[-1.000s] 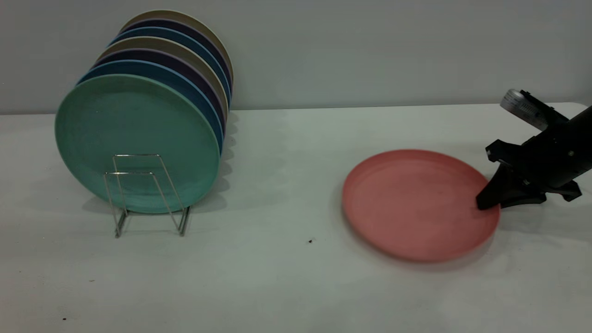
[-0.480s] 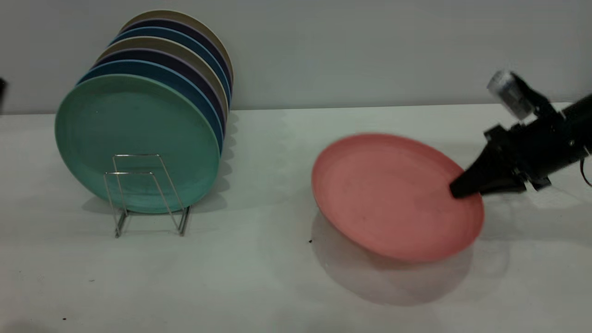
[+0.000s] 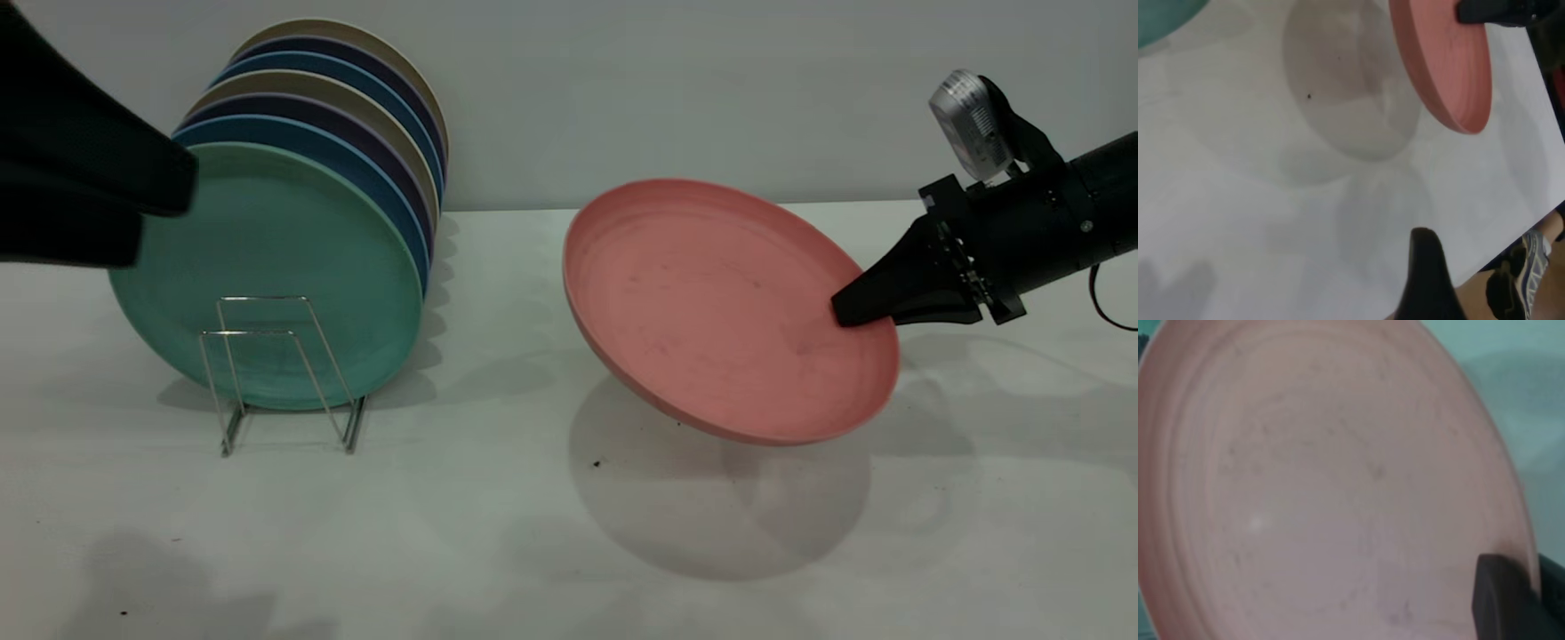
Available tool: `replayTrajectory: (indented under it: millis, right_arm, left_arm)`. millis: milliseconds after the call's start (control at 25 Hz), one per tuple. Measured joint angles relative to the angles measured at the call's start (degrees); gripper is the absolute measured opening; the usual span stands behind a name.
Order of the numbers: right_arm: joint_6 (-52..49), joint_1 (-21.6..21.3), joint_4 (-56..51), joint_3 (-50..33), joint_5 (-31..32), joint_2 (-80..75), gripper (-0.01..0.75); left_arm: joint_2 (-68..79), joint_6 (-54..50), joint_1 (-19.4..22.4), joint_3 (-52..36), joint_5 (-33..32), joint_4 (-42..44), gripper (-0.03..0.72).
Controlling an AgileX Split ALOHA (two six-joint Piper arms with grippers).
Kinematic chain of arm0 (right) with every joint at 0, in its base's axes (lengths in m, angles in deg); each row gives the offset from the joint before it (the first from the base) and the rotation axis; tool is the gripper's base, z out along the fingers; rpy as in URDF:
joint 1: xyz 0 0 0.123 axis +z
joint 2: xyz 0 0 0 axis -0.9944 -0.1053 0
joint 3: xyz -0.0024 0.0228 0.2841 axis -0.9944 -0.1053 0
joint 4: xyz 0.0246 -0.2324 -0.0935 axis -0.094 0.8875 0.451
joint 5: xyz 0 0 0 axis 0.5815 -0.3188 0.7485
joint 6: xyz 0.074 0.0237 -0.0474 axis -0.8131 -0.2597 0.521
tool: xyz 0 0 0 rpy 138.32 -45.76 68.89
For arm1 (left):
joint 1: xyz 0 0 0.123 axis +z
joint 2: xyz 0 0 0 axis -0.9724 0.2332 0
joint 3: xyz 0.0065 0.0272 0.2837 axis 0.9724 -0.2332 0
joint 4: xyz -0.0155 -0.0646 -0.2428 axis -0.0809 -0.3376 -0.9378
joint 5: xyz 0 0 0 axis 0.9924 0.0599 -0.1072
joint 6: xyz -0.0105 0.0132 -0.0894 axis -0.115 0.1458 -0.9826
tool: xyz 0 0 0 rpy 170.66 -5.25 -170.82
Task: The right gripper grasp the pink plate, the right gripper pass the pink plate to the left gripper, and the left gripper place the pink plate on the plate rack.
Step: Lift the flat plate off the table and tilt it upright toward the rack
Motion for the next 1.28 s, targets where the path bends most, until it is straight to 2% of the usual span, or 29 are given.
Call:
replayTrajectory:
  millis: [480,720,1000,1280]
  right_arm:
    - [2.6,8.7,-6.7,0.0,0.8,0.0,0.015]
    - [4.8,13.2,-10.2,0.0,3.0,0.0,0.015]
    - [5.5,15.6,-10.4,0.0,5.3,3.0,0.015]
    - [5.5,18.1,-10.4,0.0,4.1,7.6,0.015]
  left_arm:
    - [7.9,10.3,0.0,0.1,2.6,-11.5,0.540]
    - [8.0,10.7,0.0,0.1,3.2,-12.3,0.540]
    - [8.0,9.5,0.0,0.2,3.9,-12.3,0.540]
    - [8.0,9.4,0.0,0.2,3.9,-12.3,0.540]
